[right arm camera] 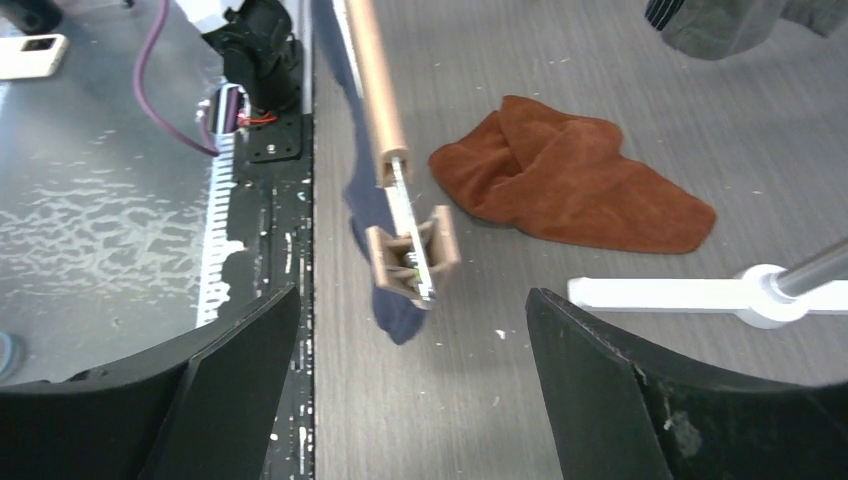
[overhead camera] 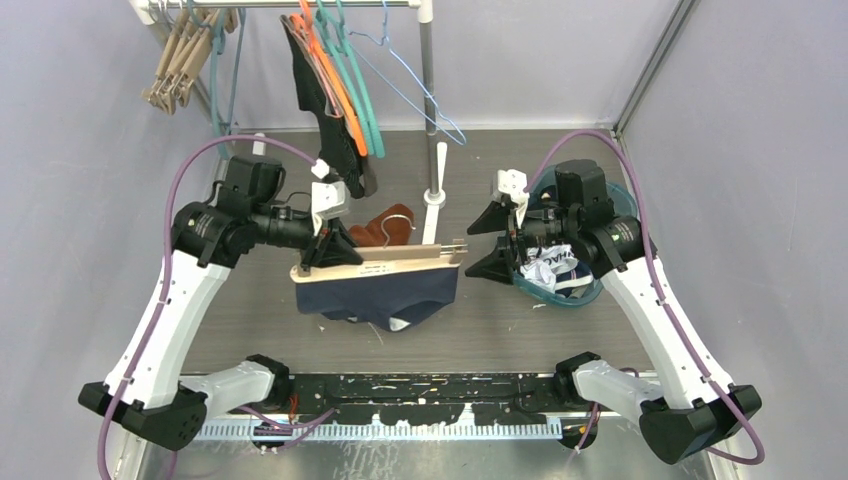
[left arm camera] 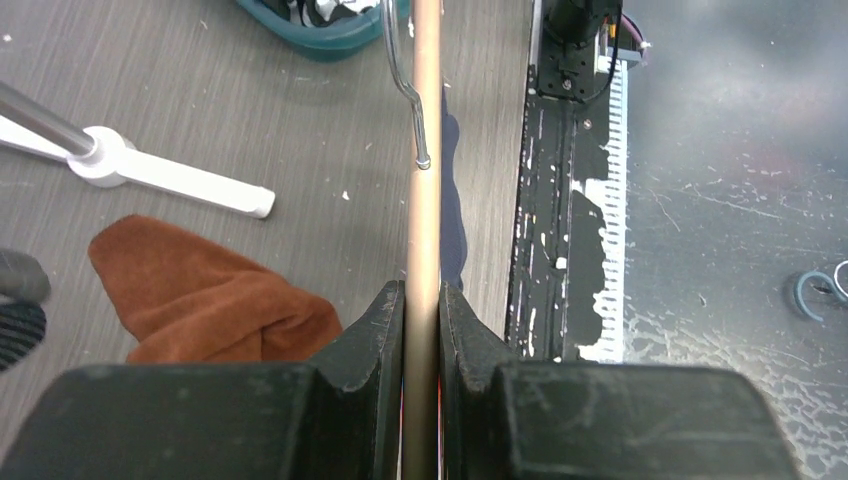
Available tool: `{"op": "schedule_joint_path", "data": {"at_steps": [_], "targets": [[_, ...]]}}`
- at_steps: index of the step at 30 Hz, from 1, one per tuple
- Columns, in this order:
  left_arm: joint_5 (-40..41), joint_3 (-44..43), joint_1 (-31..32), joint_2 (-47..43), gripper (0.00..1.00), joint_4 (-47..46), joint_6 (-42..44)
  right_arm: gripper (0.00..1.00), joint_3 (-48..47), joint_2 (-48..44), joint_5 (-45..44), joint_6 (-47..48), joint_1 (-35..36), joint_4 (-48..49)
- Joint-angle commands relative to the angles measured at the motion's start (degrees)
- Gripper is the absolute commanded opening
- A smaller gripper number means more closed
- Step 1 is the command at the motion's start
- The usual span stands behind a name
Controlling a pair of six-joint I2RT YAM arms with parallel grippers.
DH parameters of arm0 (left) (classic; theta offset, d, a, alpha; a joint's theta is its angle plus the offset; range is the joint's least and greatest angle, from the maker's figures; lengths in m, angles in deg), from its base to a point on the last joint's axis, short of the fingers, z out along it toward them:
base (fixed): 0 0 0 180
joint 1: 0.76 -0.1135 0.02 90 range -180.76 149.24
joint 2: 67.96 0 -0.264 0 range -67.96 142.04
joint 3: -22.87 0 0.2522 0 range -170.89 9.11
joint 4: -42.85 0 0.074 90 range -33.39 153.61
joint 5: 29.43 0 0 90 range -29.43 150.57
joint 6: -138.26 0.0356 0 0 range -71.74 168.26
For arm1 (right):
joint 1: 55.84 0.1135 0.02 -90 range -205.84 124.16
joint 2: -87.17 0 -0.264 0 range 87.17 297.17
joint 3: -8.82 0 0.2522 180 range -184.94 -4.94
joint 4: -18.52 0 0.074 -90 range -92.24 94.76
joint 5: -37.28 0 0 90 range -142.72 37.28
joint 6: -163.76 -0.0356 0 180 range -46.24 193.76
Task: Remove the underwear clipped to the hanger
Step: Remove the underwear from the hanger.
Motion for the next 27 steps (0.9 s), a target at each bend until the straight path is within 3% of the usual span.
{"op": "schedule_joint_path", "data": {"at_steps": [1, 5, 16, 24, 27], "targets": [[-3.95, 0.16, 1.21, 0.06, 0.00, -8.18, -2.41, 0.85, 1.79, -1.61, 6.19, 1.15, 0.40, -0.16], [-5.68, 2.34, 1.60, -0.10, 0.00, -9.05, -2.48, 0.74, 2.38, -1.94, 7.51, -0.30, 0.43, 0.97], [-5.69, 9.20, 1.80, -3.34, 0.00, -13.15, -2.84, 0.59, 2.25, 0.86, 12.13, -4.85, -0.91, 5.98], [-5.34, 11.20, 1.76, -4.60, 0.00, -14.78, -3.93, 0.64, 4.21, -0.39, 11.97, -4.63, -1.74, 6.36], [-5.03, 11.70, 1.80, -5.59, 0.00, -15.26, -4.70, 0.71, 5.12, -1.50, 11.40, -3.92, -1.74, 6.19]]}}
